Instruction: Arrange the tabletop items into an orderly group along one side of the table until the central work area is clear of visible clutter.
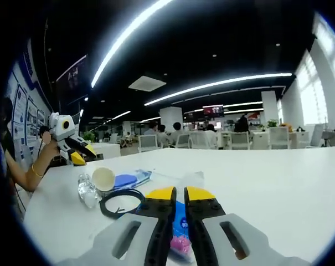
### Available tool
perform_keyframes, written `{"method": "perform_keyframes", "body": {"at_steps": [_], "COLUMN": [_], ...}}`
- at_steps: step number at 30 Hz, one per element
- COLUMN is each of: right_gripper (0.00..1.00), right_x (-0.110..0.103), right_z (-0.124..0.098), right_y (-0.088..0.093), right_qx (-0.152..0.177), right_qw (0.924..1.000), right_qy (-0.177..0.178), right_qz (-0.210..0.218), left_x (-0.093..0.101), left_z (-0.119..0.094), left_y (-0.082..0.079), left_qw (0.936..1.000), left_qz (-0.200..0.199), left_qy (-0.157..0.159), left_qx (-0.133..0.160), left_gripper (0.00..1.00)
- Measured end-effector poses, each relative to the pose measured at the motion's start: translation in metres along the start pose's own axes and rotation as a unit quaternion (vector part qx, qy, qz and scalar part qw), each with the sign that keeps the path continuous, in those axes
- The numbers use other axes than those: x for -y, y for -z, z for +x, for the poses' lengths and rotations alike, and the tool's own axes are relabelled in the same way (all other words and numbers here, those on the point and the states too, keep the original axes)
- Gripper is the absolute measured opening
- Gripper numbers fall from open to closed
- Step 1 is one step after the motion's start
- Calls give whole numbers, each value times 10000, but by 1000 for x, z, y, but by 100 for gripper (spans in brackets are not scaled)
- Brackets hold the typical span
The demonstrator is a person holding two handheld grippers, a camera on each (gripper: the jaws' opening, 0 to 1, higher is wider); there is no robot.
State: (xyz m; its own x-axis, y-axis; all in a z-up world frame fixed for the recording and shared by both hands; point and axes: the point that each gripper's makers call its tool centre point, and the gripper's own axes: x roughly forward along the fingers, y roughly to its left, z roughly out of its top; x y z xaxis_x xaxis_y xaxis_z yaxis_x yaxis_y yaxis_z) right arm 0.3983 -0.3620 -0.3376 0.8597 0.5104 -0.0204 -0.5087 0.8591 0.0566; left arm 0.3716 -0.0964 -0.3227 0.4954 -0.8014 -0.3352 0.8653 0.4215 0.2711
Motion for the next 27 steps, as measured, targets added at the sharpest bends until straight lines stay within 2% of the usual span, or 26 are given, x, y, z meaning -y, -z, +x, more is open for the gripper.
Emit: {"method": "perform_keyframes", "body": {"at_steps": [3, 11, 16, 21, 27], "right_gripper": [9, 11, 12, 13, 13], "right_x": [-5, -18, -24, -27, -29], "right_z": [3, 5, 7, 8, 8], "right_y": [2, 3, 3, 7, 8], "right_qx": [-29, -110, -152, -252, -295], "right_qw": [9998, 9992, 9986, 9980, 9977], "right_qy": [-151, -356, -456, -502, -532], "right_qz": [107, -116, -223, -290, -307], "left_x": [-4, -14, -19, -16, -17], "left_z": [-6, -30, -43, -53, -63], "left_y": [2, 17, 24, 31, 31], "left_qw": [10000, 9995, 9984, 9985, 9981], "left_qz": [-18, -98, -273, -297, -237], "left_qy": [-55, -234, -265, -242, -320], "left_qx": [62, 212, 407, 394, 465], "left_gripper": [22, 22, 22, 21, 21]}}
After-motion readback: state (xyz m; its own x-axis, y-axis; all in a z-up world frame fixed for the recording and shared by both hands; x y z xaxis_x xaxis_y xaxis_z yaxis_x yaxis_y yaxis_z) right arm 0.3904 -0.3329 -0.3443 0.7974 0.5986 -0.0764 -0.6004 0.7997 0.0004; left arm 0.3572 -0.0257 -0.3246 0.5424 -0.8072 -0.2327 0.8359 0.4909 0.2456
